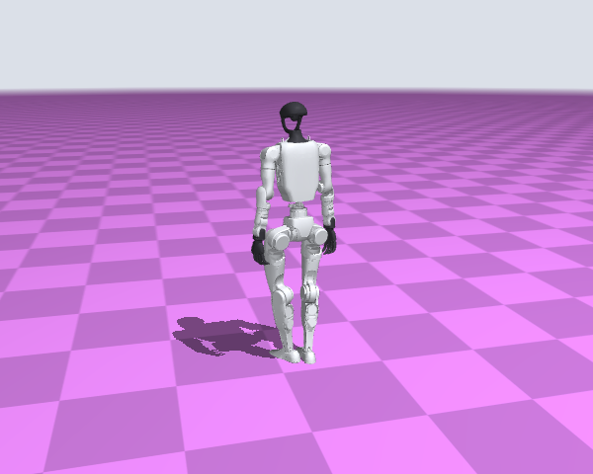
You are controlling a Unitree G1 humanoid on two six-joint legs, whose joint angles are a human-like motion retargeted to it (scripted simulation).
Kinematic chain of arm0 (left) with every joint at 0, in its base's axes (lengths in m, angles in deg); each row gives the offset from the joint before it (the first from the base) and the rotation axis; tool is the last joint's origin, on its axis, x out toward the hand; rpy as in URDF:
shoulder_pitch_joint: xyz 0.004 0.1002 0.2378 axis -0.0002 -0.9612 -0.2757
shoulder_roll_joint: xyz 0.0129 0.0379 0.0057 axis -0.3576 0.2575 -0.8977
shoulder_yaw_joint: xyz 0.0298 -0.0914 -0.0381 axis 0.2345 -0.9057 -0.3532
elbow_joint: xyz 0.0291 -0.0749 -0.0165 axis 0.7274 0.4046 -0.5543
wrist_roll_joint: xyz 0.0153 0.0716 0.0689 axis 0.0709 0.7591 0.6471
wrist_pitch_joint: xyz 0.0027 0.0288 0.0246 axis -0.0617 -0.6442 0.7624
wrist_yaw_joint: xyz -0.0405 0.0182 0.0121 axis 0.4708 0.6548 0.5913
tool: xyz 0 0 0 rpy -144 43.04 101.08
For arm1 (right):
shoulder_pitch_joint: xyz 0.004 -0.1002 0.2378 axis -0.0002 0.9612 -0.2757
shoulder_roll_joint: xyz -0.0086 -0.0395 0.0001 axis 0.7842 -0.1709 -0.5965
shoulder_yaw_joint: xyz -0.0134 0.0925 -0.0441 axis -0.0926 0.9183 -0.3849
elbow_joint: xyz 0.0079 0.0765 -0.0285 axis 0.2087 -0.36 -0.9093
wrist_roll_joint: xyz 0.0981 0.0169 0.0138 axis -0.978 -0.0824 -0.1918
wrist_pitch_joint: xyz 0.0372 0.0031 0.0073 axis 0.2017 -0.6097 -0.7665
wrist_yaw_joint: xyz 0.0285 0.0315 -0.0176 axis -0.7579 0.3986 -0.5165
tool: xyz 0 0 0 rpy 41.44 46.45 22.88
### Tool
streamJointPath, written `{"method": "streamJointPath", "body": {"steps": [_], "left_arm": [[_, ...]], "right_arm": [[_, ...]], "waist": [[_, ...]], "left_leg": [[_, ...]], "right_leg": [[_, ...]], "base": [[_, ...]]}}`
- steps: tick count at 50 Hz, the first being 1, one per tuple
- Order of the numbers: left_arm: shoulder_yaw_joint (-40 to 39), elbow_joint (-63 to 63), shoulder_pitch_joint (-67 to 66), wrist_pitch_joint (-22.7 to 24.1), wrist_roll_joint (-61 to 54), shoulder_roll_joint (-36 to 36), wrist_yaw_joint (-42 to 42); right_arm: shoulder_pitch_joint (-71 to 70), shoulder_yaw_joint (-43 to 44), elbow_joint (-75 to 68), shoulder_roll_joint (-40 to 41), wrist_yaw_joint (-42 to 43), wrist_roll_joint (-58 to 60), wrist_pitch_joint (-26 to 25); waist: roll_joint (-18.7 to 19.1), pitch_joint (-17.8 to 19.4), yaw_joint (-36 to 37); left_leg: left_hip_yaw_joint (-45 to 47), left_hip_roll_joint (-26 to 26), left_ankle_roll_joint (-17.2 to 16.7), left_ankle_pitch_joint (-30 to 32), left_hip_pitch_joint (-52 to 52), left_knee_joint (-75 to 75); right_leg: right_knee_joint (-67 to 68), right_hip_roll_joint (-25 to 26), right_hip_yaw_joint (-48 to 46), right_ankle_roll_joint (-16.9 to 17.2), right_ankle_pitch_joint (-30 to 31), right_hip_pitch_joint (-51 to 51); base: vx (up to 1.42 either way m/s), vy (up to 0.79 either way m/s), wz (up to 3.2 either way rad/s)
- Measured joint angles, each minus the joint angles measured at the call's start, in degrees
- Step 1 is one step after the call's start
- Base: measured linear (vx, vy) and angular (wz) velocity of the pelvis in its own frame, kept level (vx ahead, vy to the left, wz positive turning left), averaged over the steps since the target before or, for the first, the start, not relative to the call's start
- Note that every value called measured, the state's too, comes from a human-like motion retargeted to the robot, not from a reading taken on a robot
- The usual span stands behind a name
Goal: In place motions
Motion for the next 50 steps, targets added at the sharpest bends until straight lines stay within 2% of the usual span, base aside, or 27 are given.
{"method": "streamJointPath", "body": {"steps": [6,10,13,17,19,21,23,25,33,40,42,45,47,48,50], "left_arm": [[-2.02,1.8,-0.41,0.16,-0.76,3.66,-0.49],[-4.37,3.06,-1.0,0.17,-2.59,5.4,-0.1],[-6.03,3.47,-1.11,0.08,-4.63,5.13,0.38],[-6.42,2.92,-0.39,0.53,-6.28,3.17,-0.63],[-5.62,2.74,0.5,0.77,-6.54,2.05,-1.65],[-4.72,2.79,1.77,1.02,-6.95,1.42,-2.57],[-4.56,2.7,3.11,1.25,-7.65,1.73,-2.96],[-5.16,2.65,4.75,1.31,-8.43,2.73,-3.03],[-8.98,2.2,6.76,2.71,-10.72,6.69,-3.44],[-11.36,5.89,4.97,2.53,-9.79,5.92,-4.23],[-11.09,6.39,4.29,2.57,-9.13,5.52,-4.11],[-9.15,7.46,3.69,2.62,-7.46,4.93,-4.25],[-7.86,8.7,3.93,2.66,-6.04,4.57,-4.62],[-7.05,9.11,4.2,2.66,-5.49,4.39,-4.7],[-4.9,9.05,5.26,2.63,-4.9,4.05,-4.7]], "right_arm": [[-2.47,-1.02,2.79,-1.85,-0.66,2.44,0.6],[-2.76,0.31,4.33,-3.02,0.29,3.08,0.98],[-2.11,2.56,4.99,-2.9,0.82,3.8,1.31],[-0.12,5.79,5.18,-2.36,1.57,4.36,1.74],[1.14,7.4,4.9,-1.88,1.58,4.42,1.8],[2.32,8.83,4.6,-1.44,1.27,4.43,1.75],[3.27,9.12,4.43,-1.25,0.93,4.24,1.74],[3.5,8.56,4.0,-1.33,0.73,3.79,1.78],[0.4,4.69,3.2,-1.55,-1.66,5.3,1.91],[0.34,2.82,3.59,-2.23,-0.81,7.15,3.01],[0.86,3.42,2.9,-2.48,-0.73,6.22,2.82],[2.33,5.81,1.9,-3.18,-0.39,4.84,2.46],[3.86,7.5,1.76,-3.53,0.05,4.13,2.25],[4.5,8.24,1.7,-3.58,0.38,3.48,2.13],[5.27,9.68,1.48,-3.34,1.06,1.42,1.94]], "waist": [[-0.68,2.9,6.5],[-1.84,4.27,9.46],[-2.72,3.92,8.74],[-2.82,1.15,4.85],[-2.37,-0.59,3.56],[-1.5,-2.41,1.84],[-0.56,-3.43,0.72],[-0.41,-3.38,1.38],[-3.55,0.25,12.01],[-4.34,-1.89,13.84],[-3.49,-2.69,13.57],[0.37,-4.15,10.16],[3.54,-5.47,5.9],[4.46,-5.78,4.01],[6.15,-5.03,-1.25]], "left_leg": [[-2.2,-2.52,1.84,-0.47,-2.26,0.58],[5.86,-0.87,2.49,-5.98,-1.93,-0.23],[22.14,3.33,1.01,-10.08,0.31,-0.88],[45.19,8.26,-4.17,-12.87,4.6,-1.08],[51.39,9.56,-6.35,-11.57,5.06,-1.17],[54.46,10.64,-7.09,-7.38,4.41,-1.48],[55.07,11.13,-7.38,-1.44,3.63,-2.21],[52.67,10.57,-7.03,1.96,2.74,-3.04],[51.59,6.72,-7.18,-0.55,5.95,-4.8],[50.4,5.97,-7.53,-3.0,6.83,-4.98],[48.85,6.17,-7.2,-3.53,6.98,-5.56],[43.7,8.45,-5.62,-3.98,6.26,-5.94],[37.97,10.51,-4.51,-4.27,4.1,-5.32],[35.31,10.87,-3.93,-4.29,2.89,-5.01],[28.42,11.25,-2.76,-3.91,0.49,-4.46]], "right_leg": [[2.0,-3.36,-6.88,0.52,-2.48,0.39],[1.95,-6.53,-15.63,1.35,-4.53,1.61],[1.3,-8.43,-24.64,3.3,-6.06,2.71],[0.73,-9.52,-38.43,7.29,-7.32,3.67],[0.44,-8.99,-43.63,9.18,-7.45,4.08],[0.42,-8.47,-48.45,10.92,-7.2,4.29],[0.34,-7.71,-52.0,11.98,-7.01,4.69],[0.43,-7.77,-53.43,12.2,-6.77,5.18],[1.03,-10.54,-50.67,11.04,-5.6,7.36],[0.75,-10.53,-51.91,11.3,-3.61,9.15],[1.84,-10.47,-52.05,9.69,-1.27,10.44],[8.45,-11.38,-47.67,5.44,4.39,11.36],[15.99,-12.6,-40.6,2.06,5.52,8.67],[20.28,-13.5,-34.47,3.72,4.96,5.92],[27.92,-10.98,-18.08,7.81,1.93,-2.98]], "base": [[-0.09,0.12,1.3],[-0.08,0.15,2.68],[-0.02,0.15,3.75],[0.07,0.14,4.27],[0.16,0.15,3.81],[0.2,0.16,3.48],[0.23,0.38,2.51],[0.13,0.31,1.22],[0.14,0.26,-0.37],[0.23,0.14,0.04],[0.27,0.1,0.69],[0.33,0.17,1.85],[0.3,0.06,2.66],[0.24,0.04,2.85],[0.08,-0.03,3.33]]}}
